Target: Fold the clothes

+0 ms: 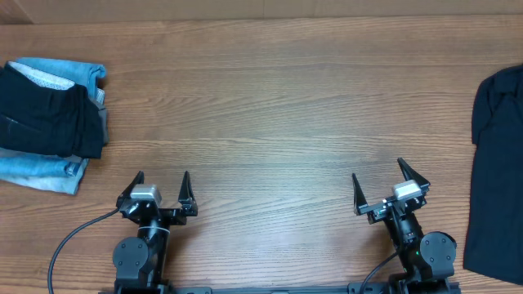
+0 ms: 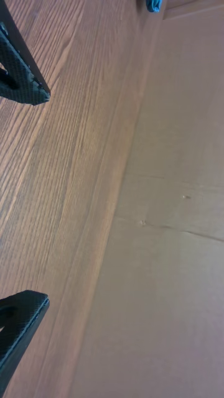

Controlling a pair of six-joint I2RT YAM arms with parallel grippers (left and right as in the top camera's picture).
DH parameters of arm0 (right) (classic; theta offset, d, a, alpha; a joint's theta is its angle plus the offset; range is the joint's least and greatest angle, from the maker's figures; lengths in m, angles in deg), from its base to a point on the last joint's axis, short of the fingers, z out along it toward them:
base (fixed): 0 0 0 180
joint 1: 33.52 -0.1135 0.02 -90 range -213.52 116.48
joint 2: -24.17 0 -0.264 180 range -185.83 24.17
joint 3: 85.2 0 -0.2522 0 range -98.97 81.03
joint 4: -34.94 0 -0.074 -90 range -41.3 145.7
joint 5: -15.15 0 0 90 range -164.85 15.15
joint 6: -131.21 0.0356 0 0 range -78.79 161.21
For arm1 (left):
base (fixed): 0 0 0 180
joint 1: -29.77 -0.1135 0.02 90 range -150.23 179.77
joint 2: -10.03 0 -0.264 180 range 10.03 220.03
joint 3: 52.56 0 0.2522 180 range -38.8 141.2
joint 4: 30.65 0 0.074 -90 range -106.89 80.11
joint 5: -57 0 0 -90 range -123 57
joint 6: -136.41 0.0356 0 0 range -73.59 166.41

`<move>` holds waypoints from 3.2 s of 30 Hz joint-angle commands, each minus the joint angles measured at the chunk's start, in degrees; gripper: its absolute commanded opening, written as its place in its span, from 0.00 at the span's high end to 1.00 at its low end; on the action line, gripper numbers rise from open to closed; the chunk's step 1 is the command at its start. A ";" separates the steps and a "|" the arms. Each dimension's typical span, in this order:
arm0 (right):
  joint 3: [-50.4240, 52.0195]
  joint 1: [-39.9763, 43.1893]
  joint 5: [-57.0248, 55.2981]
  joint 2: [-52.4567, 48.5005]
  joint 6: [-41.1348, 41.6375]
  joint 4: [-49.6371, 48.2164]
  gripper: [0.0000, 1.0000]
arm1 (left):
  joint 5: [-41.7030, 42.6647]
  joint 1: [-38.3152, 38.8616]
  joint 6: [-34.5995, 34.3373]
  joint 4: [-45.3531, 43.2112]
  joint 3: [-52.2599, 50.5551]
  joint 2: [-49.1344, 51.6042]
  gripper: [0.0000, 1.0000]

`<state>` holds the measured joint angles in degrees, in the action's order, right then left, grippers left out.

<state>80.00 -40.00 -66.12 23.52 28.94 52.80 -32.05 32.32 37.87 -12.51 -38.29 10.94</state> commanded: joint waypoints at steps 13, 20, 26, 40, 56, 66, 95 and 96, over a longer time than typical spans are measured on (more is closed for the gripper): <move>0.59 -0.26 -0.33 0.46 -0.13 -0.20 0.00 | -0.76 0.26 1.29 0.07 -0.20 -0.63 0.00; 0.59 -0.26 -0.33 0.46 -0.13 -0.20 0.00 | -0.76 0.26 1.27 0.07 -0.20 -0.63 0.00; 0.59 -0.26 -0.33 0.46 -0.13 -0.17 0.00 | -0.76 0.26 1.29 0.07 -0.20 -0.63 0.00; 0.59 -0.26 -0.33 0.46 -0.13 -0.17 0.00 | -0.76 0.26 1.27 0.07 -0.20 -0.63 0.00; 0.55 -0.26 1.44 0.46 5.73 -1.14 0.00 | -0.76 0.26 1.27 0.07 -0.20 -0.63 0.00; -27.80 -0.26 -11.67 -5.11 15.32 6.21 0.00 | -0.74 0.26 1.27 0.07 -0.20 -0.63 0.00; -122.66 42.56 0.37 -125.35 9.25 52.94 0.00 | -0.74 0.26 1.29 0.07 -0.20 -0.63 0.00; -122.66 42.88 0.35 -127.49 9.25 53.00 0.00 | -0.76 0.26 1.29 0.07 -0.20 -0.63 0.00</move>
<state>-41.99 2.71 -66.56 -99.69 38.01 106.04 -32.27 32.32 37.89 -12.49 -38.31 10.79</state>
